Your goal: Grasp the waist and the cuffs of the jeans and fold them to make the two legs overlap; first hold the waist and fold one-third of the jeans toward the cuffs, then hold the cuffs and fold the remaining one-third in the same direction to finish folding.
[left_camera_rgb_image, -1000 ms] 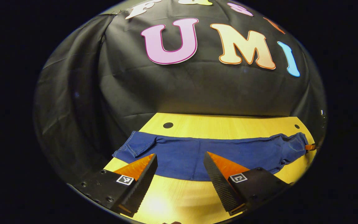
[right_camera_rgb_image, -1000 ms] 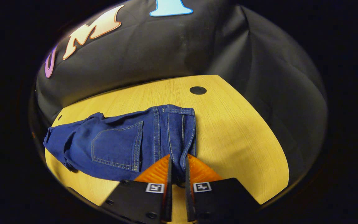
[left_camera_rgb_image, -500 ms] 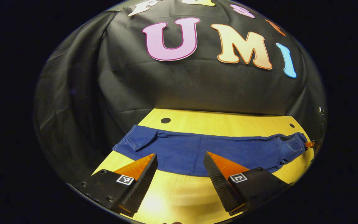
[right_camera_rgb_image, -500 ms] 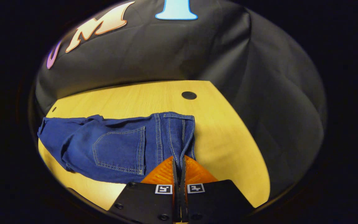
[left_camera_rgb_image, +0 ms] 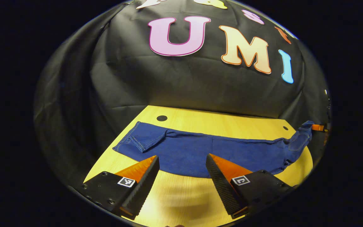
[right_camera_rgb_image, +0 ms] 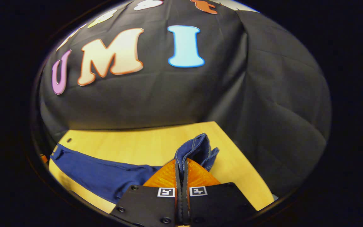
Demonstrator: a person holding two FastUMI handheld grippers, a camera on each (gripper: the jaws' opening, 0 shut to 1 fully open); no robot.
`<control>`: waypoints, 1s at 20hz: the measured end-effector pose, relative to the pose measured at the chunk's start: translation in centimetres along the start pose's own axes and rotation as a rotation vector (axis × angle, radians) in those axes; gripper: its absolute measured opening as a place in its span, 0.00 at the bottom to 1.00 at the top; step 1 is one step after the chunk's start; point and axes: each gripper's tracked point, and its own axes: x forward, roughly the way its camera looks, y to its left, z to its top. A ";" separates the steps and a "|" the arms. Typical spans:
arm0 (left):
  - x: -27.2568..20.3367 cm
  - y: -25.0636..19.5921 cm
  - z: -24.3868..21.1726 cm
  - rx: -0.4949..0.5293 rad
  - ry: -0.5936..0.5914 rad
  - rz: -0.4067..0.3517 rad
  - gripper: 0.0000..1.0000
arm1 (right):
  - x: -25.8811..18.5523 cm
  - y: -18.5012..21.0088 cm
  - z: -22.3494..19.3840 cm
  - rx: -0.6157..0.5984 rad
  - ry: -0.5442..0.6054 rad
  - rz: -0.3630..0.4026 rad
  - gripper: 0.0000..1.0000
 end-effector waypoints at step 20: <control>0.2 10.4 0.3 -0.041 -0.023 0.040 0.94 | 3.7 38.2 -18.7 0.068 0.304 0.551 0.03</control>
